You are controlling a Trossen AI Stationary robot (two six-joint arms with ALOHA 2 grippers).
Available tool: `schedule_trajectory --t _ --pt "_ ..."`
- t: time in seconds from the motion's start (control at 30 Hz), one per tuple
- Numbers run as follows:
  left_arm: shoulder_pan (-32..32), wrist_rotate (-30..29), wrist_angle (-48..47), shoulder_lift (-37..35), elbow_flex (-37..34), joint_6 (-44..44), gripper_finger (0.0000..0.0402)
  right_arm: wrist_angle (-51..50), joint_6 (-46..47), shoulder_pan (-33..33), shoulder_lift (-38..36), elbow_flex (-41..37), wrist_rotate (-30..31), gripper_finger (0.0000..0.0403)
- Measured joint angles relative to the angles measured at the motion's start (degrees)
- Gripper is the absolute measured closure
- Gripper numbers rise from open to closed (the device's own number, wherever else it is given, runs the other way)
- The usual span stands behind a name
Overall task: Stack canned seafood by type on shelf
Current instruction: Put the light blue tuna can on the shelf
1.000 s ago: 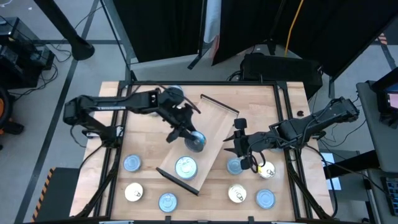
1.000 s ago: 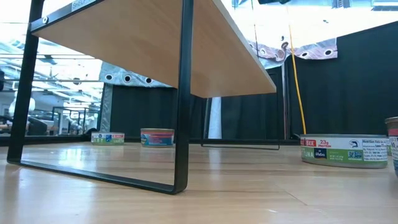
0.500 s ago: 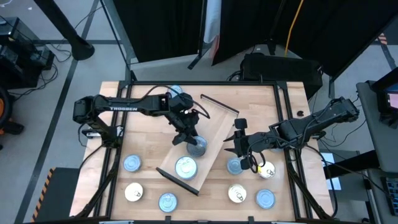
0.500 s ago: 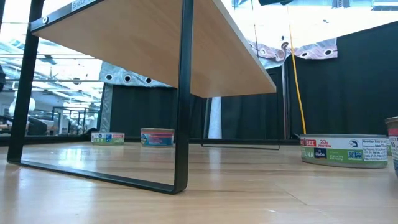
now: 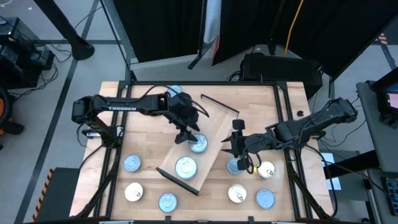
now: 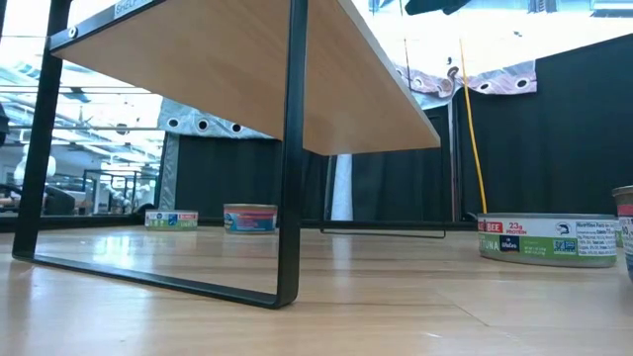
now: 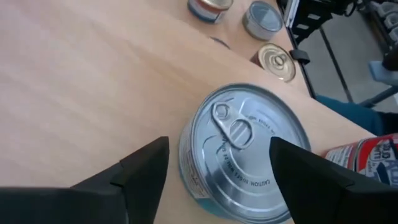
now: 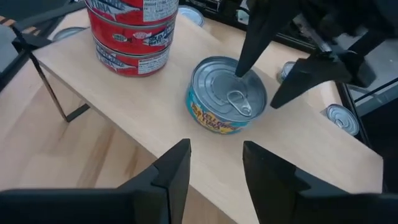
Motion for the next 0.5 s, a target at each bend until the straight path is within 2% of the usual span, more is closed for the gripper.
schedule_trajectory --t 0.1,0.23,0.4,0.5 --pt "-0.02 -1.64 -0.14 -1.01 0.11 0.56 0.0124 2.77 -1.22 -0.99 2.56 0.02 1.83 0.0264" --pt "-0.01 -6.8 -2.86 -4.86 1.96 0.62 0.0123 8.21 -2.76 -4.53 6.9 0.03 5.61 0.0264" --pt "-1.62 -19.93 -7.85 -13.75 2.27 0.52 0.0123 12.93 -3.74 -9.8 11.16 0.02 5.9 0.0264" --pt "-4.34 -25.88 -11.71 -19.49 2.21 -2.45 0.0123 15.91 -3.46 -12.81 12.41 0.02 5.96 0.0264"
